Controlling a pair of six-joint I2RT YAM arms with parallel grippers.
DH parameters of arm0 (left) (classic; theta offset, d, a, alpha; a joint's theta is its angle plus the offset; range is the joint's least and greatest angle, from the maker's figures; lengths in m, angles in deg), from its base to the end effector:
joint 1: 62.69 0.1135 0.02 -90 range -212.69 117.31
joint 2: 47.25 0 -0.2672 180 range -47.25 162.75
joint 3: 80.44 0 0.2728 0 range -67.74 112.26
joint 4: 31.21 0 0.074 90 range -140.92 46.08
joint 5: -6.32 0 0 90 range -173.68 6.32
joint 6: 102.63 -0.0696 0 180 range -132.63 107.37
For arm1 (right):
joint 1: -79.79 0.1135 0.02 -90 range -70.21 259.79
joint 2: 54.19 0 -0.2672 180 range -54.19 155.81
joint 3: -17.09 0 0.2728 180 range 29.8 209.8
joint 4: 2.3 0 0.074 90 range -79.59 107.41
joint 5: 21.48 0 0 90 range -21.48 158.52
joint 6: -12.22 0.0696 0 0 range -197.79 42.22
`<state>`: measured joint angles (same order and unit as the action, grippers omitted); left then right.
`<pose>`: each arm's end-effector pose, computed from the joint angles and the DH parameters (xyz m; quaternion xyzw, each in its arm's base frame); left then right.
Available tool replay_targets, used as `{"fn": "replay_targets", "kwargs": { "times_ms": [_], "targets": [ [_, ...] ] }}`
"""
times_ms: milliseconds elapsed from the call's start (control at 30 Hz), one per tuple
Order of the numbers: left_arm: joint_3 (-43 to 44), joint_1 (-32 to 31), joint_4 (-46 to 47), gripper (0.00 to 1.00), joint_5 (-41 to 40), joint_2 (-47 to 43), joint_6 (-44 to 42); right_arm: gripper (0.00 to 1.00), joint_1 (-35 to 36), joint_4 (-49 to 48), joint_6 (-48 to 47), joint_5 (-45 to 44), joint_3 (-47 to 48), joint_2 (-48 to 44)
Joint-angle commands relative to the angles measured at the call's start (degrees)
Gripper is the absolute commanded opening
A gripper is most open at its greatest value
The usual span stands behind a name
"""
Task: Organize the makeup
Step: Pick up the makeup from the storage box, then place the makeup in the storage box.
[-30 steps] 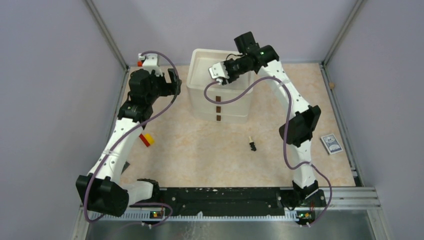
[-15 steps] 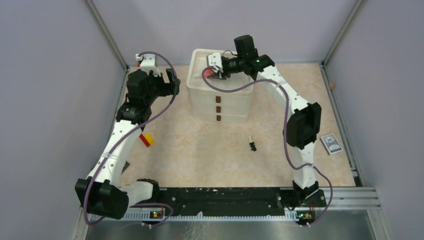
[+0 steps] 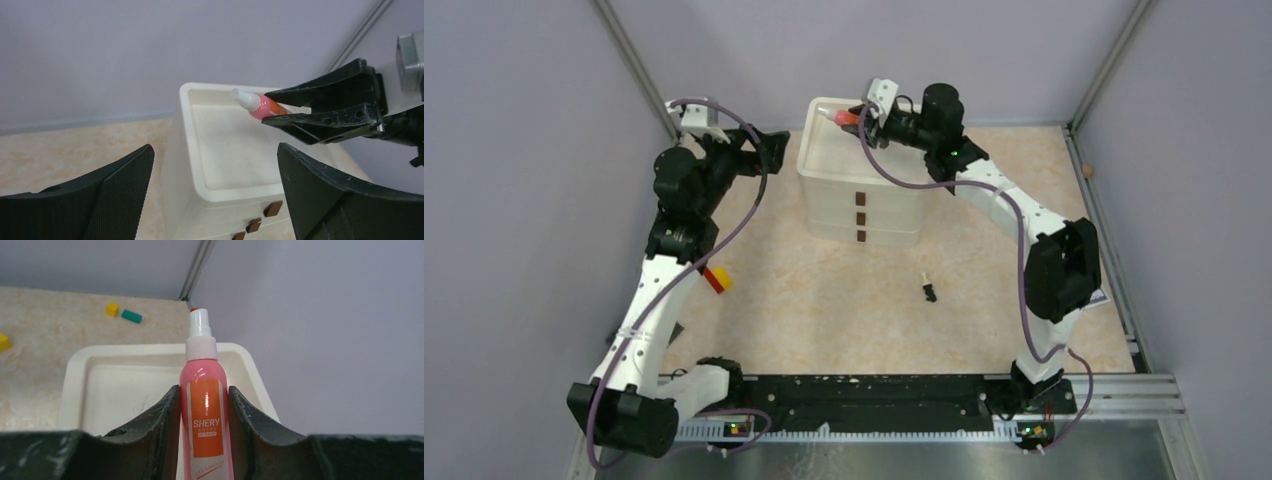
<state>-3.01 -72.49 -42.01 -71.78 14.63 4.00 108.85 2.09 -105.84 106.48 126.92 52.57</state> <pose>0.2917 -0.0649 0.4341 0.0360 0.6769 -0.2356 0.6964 0.4148 0.2795 0.3810 -0.5230 0.4854 0.2384 0.6589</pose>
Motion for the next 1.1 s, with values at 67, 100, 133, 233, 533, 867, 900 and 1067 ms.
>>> {"fn": "replay_targets", "kwargs": {
  "times_ms": [67,100,133,233,533,867,900,1067],
  "targets": [
    [0.6,0.2,17.9,0.97,10.6,4.7,13.2,0.00,-0.5,-23.2,14.2,-5.7,-10.1,-10.3],
    [1.1,0.2,20.6,0.97,12.1,5.9,15.3,0.00,-0.5,-26.0,16.6,-6.0,-12.3,-11.4],
    [1.4,0.1,22.8,0.97,13.7,7.3,17.6,0.00,-0.5,-28.1,18.3,-6.2,-14.0,-12.3],
    [2.8,-0.7,28.0,0.97,17.5,11.2,24.0,0.00,-0.5,-30.9,21.4,-5.1,-16.8,-14.3],
    [9.8,-10.3,26.8,0.96,17.0,19.2,21.0,0.00,-0.5,-35.3,25.3,-6.6,-21.0,-16.0],
    [12.8,-12.4,26.0,0.72,16.7,23.4,22.3,0.00,-0.5,-40.1,25.9,-3.8,-25.1,-18.4],
    [13.0,-12.4,26.0,0.71,16.7,23.6,22.3,0.00,-0.5,-40.6,25.9,-3.8,-25.6,-18.6],
    [13.1,-12.7,25.5,0.67,17.2,24.5,22.5,0.00,-0.5,-42.4,26.4,-3.5,-26.5,-19.2]
  ]
}}
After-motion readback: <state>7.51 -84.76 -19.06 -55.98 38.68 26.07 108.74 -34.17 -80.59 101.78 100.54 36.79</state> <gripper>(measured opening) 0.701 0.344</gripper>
